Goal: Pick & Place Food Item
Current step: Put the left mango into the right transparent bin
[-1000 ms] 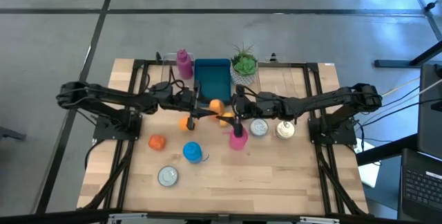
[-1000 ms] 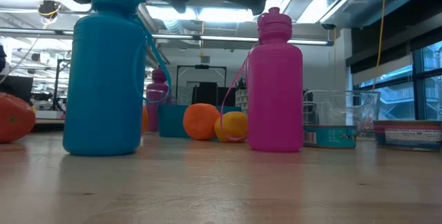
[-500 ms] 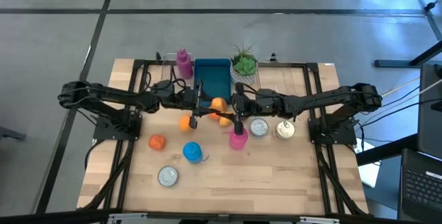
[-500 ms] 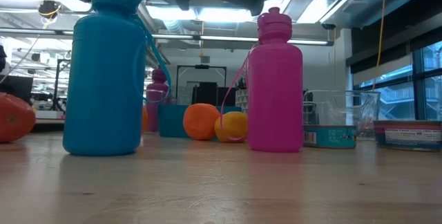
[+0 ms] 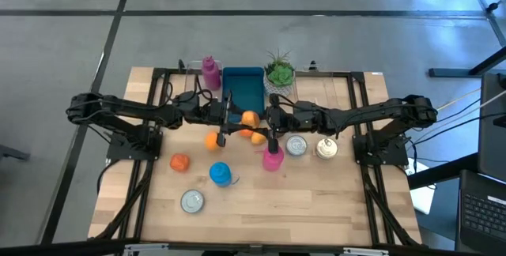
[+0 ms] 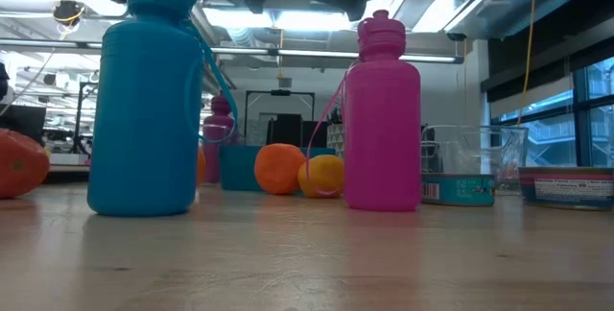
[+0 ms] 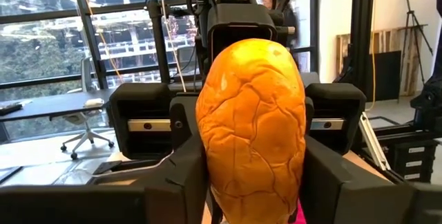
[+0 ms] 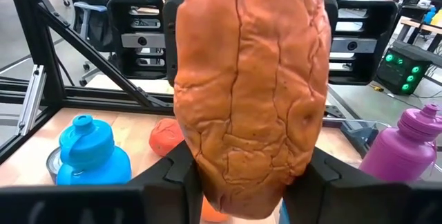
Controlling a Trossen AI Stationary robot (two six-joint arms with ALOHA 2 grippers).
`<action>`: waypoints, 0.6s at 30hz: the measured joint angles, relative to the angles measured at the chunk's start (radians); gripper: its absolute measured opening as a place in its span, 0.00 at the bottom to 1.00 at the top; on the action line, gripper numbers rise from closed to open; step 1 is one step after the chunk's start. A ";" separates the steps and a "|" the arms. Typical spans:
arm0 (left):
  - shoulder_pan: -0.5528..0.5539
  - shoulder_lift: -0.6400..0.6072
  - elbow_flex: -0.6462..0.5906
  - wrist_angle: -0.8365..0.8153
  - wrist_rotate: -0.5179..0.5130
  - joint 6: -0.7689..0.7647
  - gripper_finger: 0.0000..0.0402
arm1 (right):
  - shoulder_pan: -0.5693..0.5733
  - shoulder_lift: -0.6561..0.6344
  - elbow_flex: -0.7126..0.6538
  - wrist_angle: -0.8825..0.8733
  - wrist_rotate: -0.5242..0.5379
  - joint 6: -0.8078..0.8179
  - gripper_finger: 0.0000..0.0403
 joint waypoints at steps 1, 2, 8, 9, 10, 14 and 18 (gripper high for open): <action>0.000 0.000 0.000 0.000 0.000 -0.011 0.42 | 0.000 0.000 0.000 0.000 0.000 0.000 0.35; 0.000 0.000 0.000 0.000 0.000 -0.024 0.44 | 0.000 0.000 0.000 -0.001 0.000 0.000 0.35; -0.001 -0.012 0.000 0.005 0.003 -0.087 0.56 | -0.001 0.000 0.000 -0.010 0.000 -0.012 0.35; -0.001 -0.019 0.000 0.014 0.004 -0.090 0.58 | 0.000 -0.002 0.000 -0.013 0.001 -0.015 0.35; -0.001 -0.030 0.000 0.018 0.004 -0.096 0.60 | 0.000 -0.005 0.000 -0.022 0.009 -0.016 0.35; -0.004 -0.082 0.000 0.024 0.004 -0.104 0.65 | 0.000 -0.024 0.000 -0.056 0.057 -0.030 0.35; -0.004 -0.142 0.000 0.017 0.014 -0.140 0.67 | -0.001 -0.067 0.000 -0.142 0.071 -0.030 0.35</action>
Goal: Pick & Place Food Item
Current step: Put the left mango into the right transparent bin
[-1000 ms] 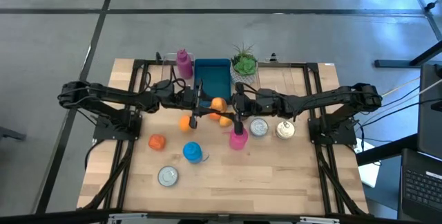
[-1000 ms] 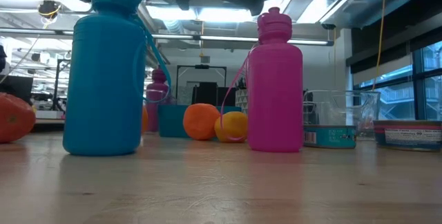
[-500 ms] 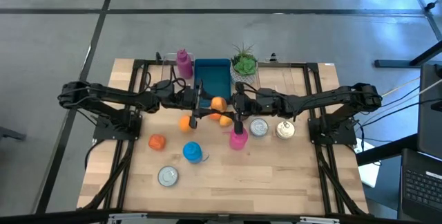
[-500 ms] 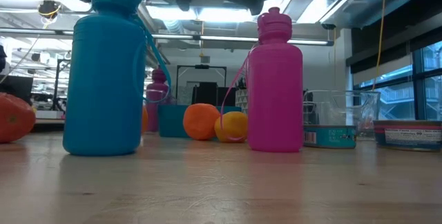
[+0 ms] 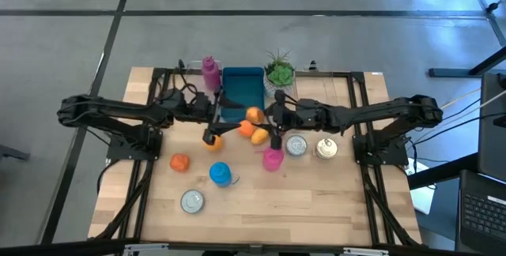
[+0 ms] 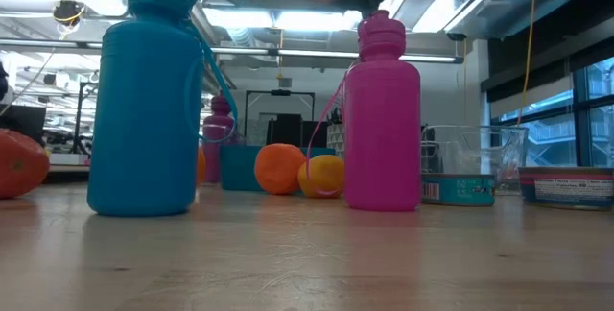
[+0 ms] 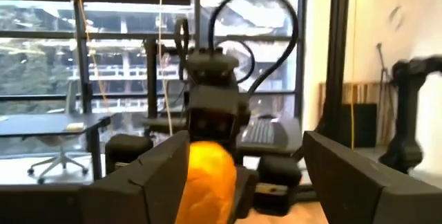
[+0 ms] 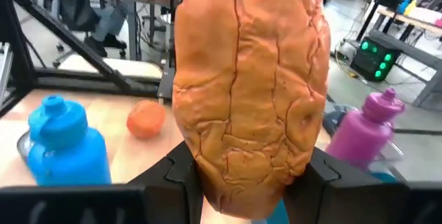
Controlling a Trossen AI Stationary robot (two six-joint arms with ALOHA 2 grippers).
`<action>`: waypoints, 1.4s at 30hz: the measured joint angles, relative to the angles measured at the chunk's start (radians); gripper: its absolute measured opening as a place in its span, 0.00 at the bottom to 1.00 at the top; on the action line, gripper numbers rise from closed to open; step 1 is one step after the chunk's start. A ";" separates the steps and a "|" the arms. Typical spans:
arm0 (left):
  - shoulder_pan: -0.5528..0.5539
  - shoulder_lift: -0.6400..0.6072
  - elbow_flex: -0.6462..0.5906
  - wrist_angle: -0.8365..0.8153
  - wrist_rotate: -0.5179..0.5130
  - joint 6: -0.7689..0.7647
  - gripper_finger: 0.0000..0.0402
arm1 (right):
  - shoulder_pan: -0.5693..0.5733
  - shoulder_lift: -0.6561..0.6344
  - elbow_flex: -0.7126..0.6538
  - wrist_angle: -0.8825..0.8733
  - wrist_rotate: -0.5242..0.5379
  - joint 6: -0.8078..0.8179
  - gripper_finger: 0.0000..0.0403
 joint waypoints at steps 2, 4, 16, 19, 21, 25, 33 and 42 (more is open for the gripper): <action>0.001 -0.030 0.000 -0.032 -0.004 -0.031 0.68 | 0.002 -0.030 0.000 -0.060 0.038 -0.001 0.35; 0.002 -0.054 0.000 -0.082 -0.009 -0.062 0.67 | 0.006 -0.065 0.003 -0.151 0.097 -0.001 0.35; 0.015 -0.046 0.000 -0.231 -0.232 -0.485 0.67 | 0.132 -0.039 0.307 -0.773 0.574 -0.004 0.35; 0.023 -0.028 0.000 -0.207 -0.234 -0.570 0.67 | 0.176 0.003 0.359 -0.841 0.652 -0.005 0.35; 0.029 -0.015 0.000 -0.186 -0.240 -0.618 0.68 | 0.197 0.035 0.385 -0.887 0.690 -0.007 0.35; 0.029 0.006 0.000 -0.171 -0.243 -0.687 0.67 | 0.224 0.095 0.423 -0.935 0.729 -0.008 0.35; 0.000 0.044 0.000 -0.174 -0.237 -0.722 0.67 | 0.220 0.167 0.468 -0.953 0.742 -0.021 0.35; -0.033 0.090 0.000 -0.099 -0.236 -0.679 0.67 | 0.183 0.196 0.493 -0.978 0.692 -0.021 0.35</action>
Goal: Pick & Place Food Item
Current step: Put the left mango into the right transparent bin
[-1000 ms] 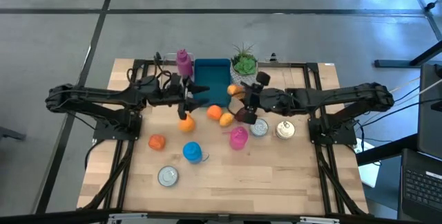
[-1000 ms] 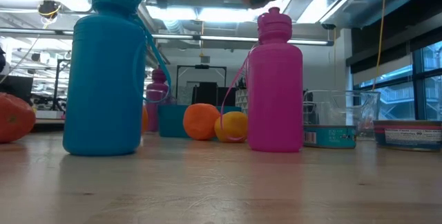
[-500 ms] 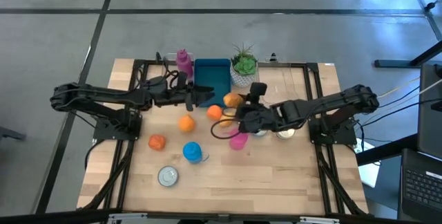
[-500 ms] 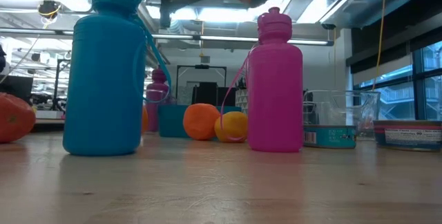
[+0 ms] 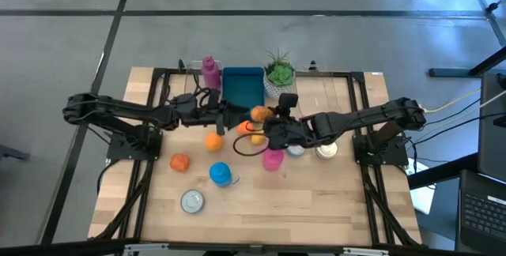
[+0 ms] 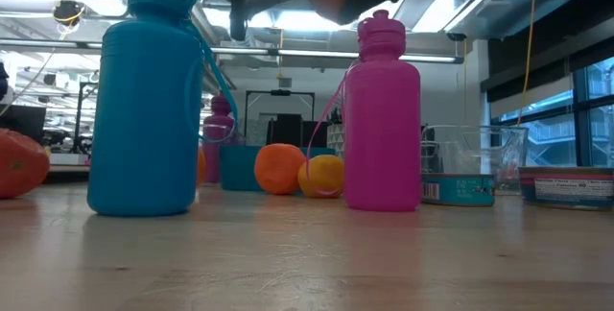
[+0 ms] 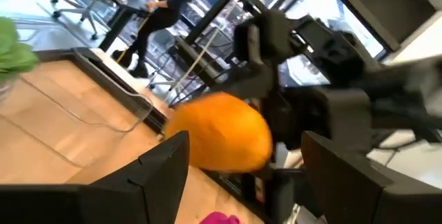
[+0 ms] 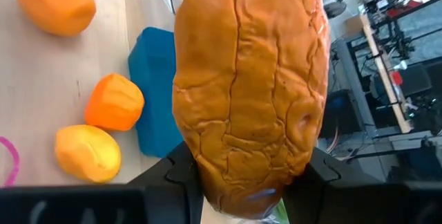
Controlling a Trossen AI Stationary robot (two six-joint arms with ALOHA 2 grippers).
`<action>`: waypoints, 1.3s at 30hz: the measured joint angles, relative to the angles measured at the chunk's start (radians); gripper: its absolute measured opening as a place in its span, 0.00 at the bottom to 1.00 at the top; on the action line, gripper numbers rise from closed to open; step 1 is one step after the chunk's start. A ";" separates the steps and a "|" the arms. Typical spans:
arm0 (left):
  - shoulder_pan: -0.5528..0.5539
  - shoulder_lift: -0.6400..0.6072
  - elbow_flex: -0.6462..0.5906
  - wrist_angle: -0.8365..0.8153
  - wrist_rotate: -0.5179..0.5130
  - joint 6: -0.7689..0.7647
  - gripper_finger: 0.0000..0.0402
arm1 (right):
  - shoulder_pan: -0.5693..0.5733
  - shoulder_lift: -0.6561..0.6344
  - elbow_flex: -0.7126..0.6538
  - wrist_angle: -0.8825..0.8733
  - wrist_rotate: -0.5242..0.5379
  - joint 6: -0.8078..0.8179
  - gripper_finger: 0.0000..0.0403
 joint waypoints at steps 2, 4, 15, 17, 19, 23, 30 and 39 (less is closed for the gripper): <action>-0.005 0.001 0.001 0.004 0.001 0.011 0.67 | -0.008 0.000 0.000 -0.004 -0.003 0.002 0.35; -0.008 0.001 0.015 -0.013 -0.001 0.029 0.66 | -0.012 0.000 0.000 -0.004 -0.006 0.002 0.35; -0.010 0.045 0.184 -0.328 -0.093 0.111 0.66 | -0.015 0.000 0.000 -0.008 -0.027 0.005 0.35; -0.010 0.066 0.211 -0.351 -0.096 0.123 0.66 | -0.015 0.000 0.000 -0.008 -0.033 0.006 0.35; -0.010 0.089 0.233 -0.371 -0.106 0.126 0.66 | -0.015 0.000 0.000 -0.009 -0.033 0.006 0.35; -0.010 0.139 0.266 -0.376 -0.105 0.143 0.66 | -0.015 0.000 0.000 -0.028 -0.033 0.029 0.35; -0.010 0.181 0.300 -0.382 -0.086 0.166 0.66 | -0.014 0.000 0.000 -0.068 -0.030 0.058 0.35; -0.010 0.181 0.302 -0.396 -0.086 0.197 0.58 | -0.014 0.000 -0.001 -0.067 -0.029 0.055 0.35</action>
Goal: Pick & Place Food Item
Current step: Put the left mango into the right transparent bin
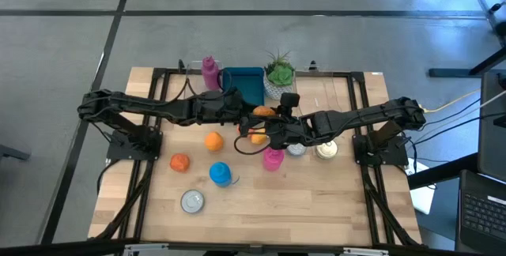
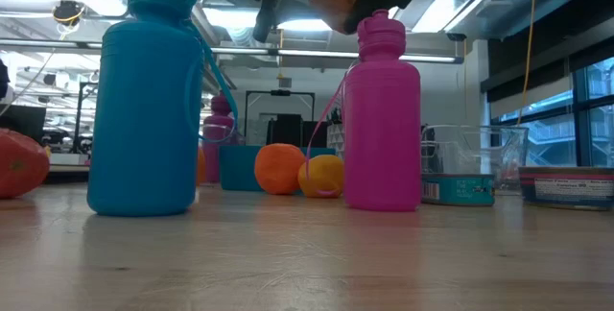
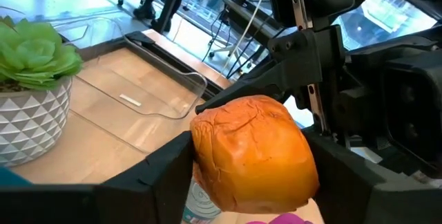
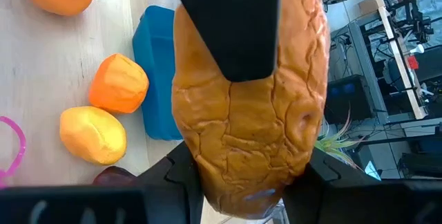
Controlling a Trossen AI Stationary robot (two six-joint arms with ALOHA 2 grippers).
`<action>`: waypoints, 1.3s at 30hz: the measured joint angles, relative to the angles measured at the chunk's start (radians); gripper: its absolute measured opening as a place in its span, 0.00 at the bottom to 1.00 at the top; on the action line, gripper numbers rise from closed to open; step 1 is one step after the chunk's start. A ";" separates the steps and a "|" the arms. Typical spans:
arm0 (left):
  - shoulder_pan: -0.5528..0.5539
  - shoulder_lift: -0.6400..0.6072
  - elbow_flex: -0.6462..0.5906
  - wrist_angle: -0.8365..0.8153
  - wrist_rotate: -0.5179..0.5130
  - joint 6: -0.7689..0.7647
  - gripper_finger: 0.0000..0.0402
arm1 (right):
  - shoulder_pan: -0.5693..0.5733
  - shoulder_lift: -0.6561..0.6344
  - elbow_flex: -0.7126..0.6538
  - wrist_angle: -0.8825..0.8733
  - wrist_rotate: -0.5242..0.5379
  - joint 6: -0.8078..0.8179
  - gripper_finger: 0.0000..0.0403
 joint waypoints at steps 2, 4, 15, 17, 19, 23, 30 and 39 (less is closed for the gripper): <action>0.000 0.000 0.000 0.000 0.001 0.007 0.52 | 0.000 0.000 0.000 0.000 0.002 -0.001 0.35; 0.000 0.000 0.000 0.000 0.005 0.020 0.45 | 0.000 0.000 -0.001 -0.001 0.010 -0.003 0.35; 0.000 0.000 0.000 0.001 0.025 0.086 0.37 | 0.017 0.000 -0.001 0.000 0.030 -0.019 0.43; -0.001 0.000 0.000 0.000 0.029 0.107 0.37 | 0.025 0.000 -0.001 0.000 0.029 -0.023 0.46; -0.001 -0.001 0.000 -0.002 0.030 0.129 0.37 | 0.032 0.000 -0.001 0.000 0.027 -0.023 0.49; -0.001 -0.002 0.000 -0.002 0.031 0.159 0.36 | 0.040 0.000 0.013 -0.008 0.023 -0.023 0.54; -0.001 -0.011 0.002 -0.004 0.034 0.202 0.35 | 0.052 -0.008 0.092 -0.035 -0.036 -0.022 0.67; 0.000 -0.097 0.000 -0.122 -0.030 0.288 0.35 | 0.090 -0.101 0.116 -0.068 -0.076 -0.024 0.75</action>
